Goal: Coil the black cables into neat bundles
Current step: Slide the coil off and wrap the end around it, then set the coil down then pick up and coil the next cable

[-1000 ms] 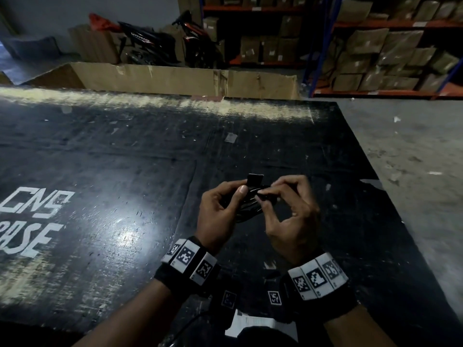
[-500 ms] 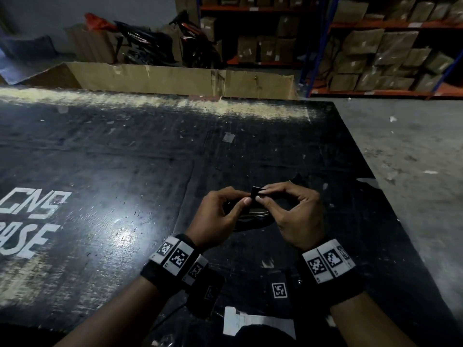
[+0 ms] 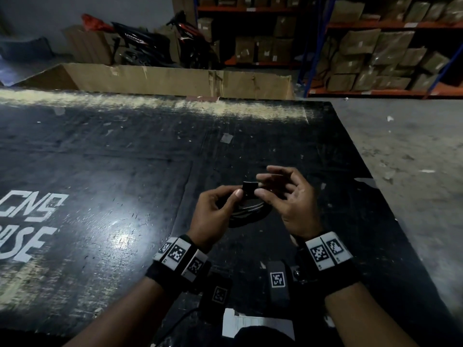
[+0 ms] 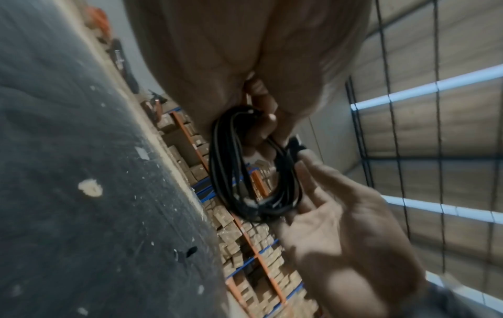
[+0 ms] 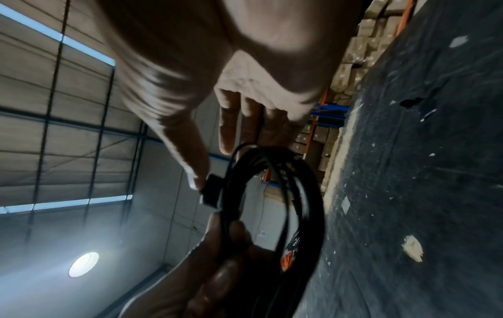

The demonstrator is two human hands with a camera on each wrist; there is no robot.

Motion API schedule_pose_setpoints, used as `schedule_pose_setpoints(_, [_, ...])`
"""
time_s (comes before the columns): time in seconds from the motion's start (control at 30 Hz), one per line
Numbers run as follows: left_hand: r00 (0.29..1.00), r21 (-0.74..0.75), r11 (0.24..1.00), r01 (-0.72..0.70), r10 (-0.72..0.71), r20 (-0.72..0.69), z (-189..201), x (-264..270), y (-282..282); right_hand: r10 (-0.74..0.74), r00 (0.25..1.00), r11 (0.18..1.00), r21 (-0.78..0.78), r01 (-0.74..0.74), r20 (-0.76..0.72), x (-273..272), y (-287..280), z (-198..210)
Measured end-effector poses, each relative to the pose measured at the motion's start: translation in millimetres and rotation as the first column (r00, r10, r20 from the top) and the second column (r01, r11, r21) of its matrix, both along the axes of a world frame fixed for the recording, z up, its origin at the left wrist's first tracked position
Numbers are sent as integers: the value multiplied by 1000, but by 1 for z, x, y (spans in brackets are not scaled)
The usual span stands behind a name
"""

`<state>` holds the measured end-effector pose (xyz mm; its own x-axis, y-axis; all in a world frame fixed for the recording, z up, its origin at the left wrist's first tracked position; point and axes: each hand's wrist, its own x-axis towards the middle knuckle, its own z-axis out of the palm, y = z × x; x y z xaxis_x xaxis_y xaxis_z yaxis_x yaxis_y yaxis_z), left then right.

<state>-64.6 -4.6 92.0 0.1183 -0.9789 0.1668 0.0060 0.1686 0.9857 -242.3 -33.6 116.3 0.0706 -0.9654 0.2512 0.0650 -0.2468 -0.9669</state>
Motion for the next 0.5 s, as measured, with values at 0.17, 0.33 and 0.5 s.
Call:
schedule_pose_setpoints(0.17, [915, 95, 995, -21, 57, -400, 2, -2, -6, 133, 991, 967, 220, -129, 0, 7, 9, -23])
schedule_pose_setpoints(0.33, [754, 144, 987, 65, 46, -655, 10, -8, -7, 119, 983, 948, 277, -155, 141, 21, 11, -33])
schedule_pose_setpoints(0.5, [742, 192, 978, 75, 74, -666, -1, -10, -5, 33, 921, 929, 329, -171, 387, 20, 10, -25])
